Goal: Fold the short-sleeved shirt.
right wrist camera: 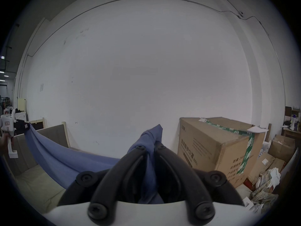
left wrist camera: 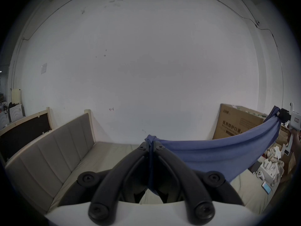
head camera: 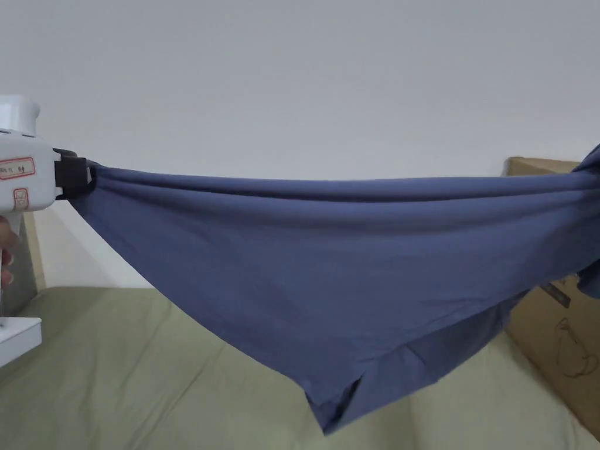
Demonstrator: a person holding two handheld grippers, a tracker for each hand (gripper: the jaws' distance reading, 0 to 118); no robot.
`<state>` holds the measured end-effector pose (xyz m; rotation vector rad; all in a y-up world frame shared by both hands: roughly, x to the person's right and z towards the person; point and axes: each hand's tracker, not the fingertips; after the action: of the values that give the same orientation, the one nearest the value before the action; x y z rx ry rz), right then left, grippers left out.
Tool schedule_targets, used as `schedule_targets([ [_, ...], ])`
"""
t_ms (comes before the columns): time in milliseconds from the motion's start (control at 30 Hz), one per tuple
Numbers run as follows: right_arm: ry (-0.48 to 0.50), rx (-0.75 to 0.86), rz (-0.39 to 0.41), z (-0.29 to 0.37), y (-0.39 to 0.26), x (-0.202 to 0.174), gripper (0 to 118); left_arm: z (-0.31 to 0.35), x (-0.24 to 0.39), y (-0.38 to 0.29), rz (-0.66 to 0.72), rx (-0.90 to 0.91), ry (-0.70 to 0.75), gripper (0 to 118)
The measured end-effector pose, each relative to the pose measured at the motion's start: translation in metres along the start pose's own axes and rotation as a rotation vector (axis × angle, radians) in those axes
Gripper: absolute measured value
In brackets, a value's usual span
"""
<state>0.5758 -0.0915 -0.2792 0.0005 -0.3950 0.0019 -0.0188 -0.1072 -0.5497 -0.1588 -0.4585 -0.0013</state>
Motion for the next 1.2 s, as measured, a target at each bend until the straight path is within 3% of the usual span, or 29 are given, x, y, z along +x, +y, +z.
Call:
schedule_targets([
  [267, 0.031, -0.177, 0.025, 0.042, -0.166, 0.013, 5, -0.009, 0.011, -0.159, 0.004, -0.238, -0.013, 3],
  [367, 0.028, -0.258, -0.016, 0.077, -0.227, 0.018, 5, 0.01, 0.013, -0.23, 0.027, -0.333, -0.03, 3],
  [433, -0.016, -0.319, 0.005, 0.102, -0.256, 0.02, 5, 0.027, 0.014, -0.27, 0.057, -0.409, -0.039, 3],
  [533, 0.027, -0.334, -0.012, 0.15, -0.277, 0.015, 5, 0.059, 0.018, -0.315, 0.061, -0.483, -0.035, 3],
  [667, 0.077, -0.351, 0.023, 0.217, -0.28, 0.006, 5, 0.118, 0.023, -0.342, 0.099, -0.516, -0.055, 3],
  [867, 0.101, -0.471, 0.051, 0.29, -0.302, -0.002, 5, 0.18, 0.015, -0.362, 0.037, -0.589, -0.077, 3],
  [1033, 0.091, -0.621, 0.067, 0.308, -0.345, -0.004, 5, 0.193, 0.006, -0.398, -0.032, -0.699, -0.087, 3],
  [1133, 0.056, -0.696, 0.121, 0.31, -0.371, -0.011, 5, 0.2, 0.016, -0.416, -0.054, -0.693, -0.063, 4],
  [1167, 0.054, -0.727, 0.118, 0.307, -0.383, -0.004, 9, 0.203, 0.018, -0.42, -0.054, -0.693, -0.056, 10],
  [1200, -0.003, -0.729, 0.157, 0.307, -0.386, -0.007, 18, 0.206, 0.02, -0.422, -0.044, -0.688, -0.046, 23],
])
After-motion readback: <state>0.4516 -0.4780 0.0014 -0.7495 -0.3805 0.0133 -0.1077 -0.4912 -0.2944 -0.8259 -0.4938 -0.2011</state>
